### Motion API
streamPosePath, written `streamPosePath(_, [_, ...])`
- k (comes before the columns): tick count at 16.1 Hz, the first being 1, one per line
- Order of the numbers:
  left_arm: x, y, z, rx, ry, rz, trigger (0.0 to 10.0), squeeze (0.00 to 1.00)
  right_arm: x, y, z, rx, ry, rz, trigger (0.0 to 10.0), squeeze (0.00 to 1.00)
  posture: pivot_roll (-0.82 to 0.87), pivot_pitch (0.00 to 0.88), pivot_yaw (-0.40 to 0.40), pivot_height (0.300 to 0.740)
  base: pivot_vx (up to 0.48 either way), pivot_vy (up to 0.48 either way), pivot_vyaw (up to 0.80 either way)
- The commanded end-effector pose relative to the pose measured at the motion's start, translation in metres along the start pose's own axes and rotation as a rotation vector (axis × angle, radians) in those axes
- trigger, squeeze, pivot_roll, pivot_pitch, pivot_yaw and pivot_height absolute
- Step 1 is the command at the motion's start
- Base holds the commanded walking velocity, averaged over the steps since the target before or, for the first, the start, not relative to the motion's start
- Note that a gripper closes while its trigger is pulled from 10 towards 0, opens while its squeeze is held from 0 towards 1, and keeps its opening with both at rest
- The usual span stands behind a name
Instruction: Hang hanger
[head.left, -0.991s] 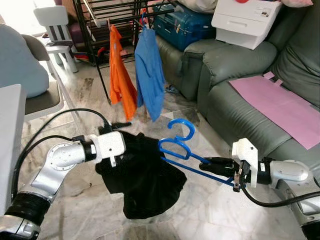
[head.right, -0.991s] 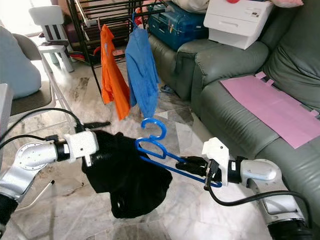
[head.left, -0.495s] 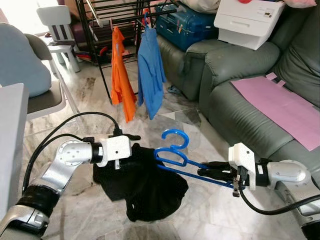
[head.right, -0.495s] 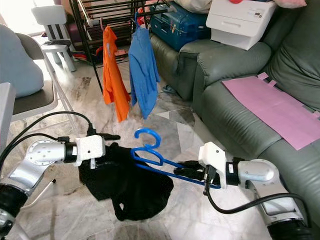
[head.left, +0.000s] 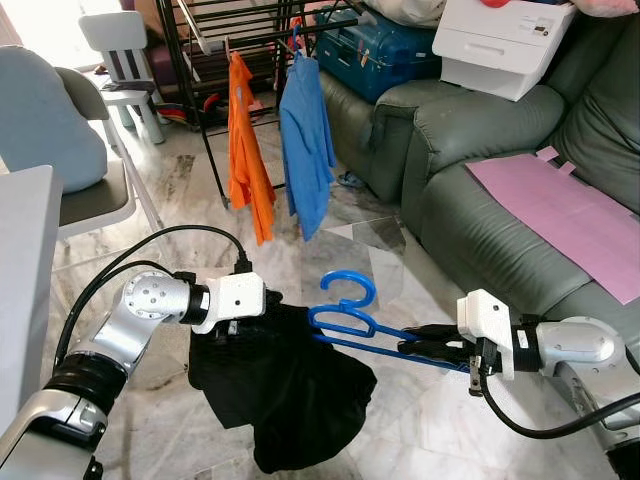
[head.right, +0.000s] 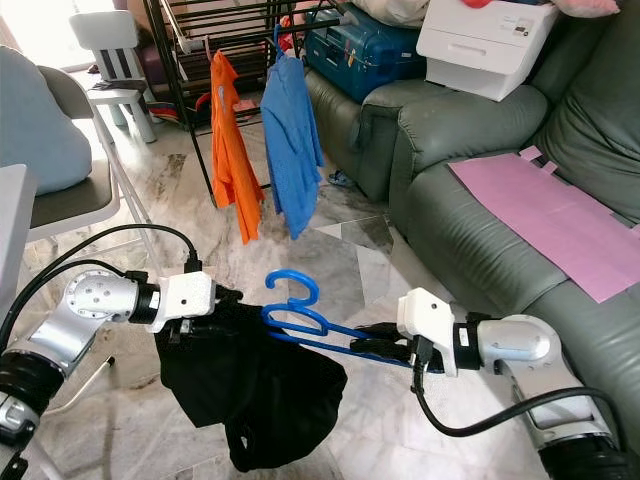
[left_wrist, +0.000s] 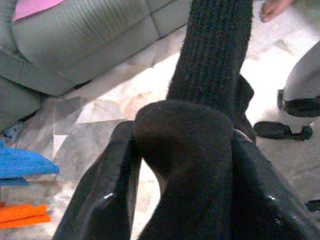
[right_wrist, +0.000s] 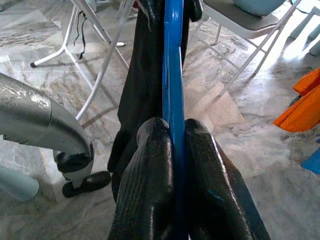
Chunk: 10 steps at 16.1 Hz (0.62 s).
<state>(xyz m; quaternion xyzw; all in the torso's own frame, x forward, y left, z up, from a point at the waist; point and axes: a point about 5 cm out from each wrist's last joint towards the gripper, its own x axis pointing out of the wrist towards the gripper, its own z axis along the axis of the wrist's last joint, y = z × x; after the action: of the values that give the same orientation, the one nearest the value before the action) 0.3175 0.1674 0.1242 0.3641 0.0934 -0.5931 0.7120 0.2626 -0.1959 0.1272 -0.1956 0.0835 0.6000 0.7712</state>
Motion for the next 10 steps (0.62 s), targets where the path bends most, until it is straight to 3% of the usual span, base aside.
streamPosePath(1, [-0.0060,0.0050,-0.0019,-0.001,0.031,-0.010,0.0,0.00,-0.0019,-0.0028,0.0065,-0.043,-0.013,0.022,10.0,0.00,-0.14,0.044,0.038,0.740,0.000,0.000,0.00])
streamPosePath(4, [-0.0096,0.0121,-0.0003,-0.001,0.041,-0.005,0.0,0.00,-0.0021,-0.0017,0.0040,-0.047,0.000,0.028,10.0,0.00,-0.14,0.045,0.037,0.740,0.000,0.000,0.00])
streamPosePath(10, [-0.0108,0.0111,0.0007,-0.020,0.055,-0.084,0.0,0.00,-0.0003,-0.0018,0.0006,-0.053,0.013,0.031,10.0,0.00,-0.13,0.054,0.032,0.740,0.000,0.000,0.00])
